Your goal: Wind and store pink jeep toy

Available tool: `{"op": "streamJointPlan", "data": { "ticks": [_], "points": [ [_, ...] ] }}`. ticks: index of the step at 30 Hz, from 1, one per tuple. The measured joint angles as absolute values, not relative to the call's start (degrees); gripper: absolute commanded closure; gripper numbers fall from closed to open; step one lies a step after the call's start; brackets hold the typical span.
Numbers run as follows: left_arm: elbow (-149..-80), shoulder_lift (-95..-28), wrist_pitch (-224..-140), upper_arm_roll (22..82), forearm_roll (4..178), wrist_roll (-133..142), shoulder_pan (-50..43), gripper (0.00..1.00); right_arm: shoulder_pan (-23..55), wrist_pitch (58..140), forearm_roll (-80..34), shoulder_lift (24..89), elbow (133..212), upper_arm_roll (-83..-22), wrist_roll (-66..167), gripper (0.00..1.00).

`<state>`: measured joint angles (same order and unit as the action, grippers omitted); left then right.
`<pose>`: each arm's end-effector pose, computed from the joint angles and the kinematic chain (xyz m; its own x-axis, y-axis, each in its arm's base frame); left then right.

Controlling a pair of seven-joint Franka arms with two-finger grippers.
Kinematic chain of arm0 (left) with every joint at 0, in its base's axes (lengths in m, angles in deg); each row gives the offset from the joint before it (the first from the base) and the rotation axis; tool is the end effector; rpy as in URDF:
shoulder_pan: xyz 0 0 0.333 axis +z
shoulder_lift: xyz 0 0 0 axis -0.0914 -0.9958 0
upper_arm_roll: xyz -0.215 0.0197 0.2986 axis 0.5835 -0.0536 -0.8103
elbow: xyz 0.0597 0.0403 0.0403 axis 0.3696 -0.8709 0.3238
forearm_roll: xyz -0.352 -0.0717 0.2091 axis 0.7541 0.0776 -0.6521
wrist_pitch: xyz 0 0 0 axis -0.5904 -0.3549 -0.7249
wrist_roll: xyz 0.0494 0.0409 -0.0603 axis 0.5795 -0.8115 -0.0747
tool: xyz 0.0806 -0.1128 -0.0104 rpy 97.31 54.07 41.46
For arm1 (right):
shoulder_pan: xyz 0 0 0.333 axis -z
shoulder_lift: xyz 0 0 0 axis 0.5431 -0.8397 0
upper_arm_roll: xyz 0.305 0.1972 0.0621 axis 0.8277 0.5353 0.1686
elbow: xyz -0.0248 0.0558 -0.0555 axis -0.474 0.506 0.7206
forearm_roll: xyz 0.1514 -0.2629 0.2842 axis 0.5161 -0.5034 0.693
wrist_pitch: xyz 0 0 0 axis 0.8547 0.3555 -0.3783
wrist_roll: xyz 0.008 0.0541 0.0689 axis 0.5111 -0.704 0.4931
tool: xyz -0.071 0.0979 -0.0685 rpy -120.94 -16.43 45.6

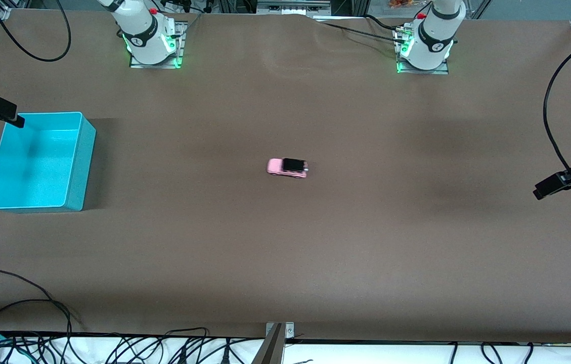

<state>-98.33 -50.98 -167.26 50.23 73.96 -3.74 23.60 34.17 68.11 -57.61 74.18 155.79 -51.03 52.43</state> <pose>0.6846 0.0597 0.5660 0.9587 0.2680 0.0958 0.2724 -0.9615 -0.0363 0.6030 -0.0472 0.6446 0.9978 0.0366 -0.0547 0.0342 -0.9985 -0.0438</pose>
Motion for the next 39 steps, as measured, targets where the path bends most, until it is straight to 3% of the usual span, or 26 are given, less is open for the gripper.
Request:
{"op": "streamJointPlan", "data": {
  "ticks": [39],
  "points": [
    [-99.39,-49.92,-165.65,52.11,74.02,5.25,23.55,0.00,34.17,68.19,-57.61,74.18,155.79,-51.03,52.43,0.00]
  ]
}}
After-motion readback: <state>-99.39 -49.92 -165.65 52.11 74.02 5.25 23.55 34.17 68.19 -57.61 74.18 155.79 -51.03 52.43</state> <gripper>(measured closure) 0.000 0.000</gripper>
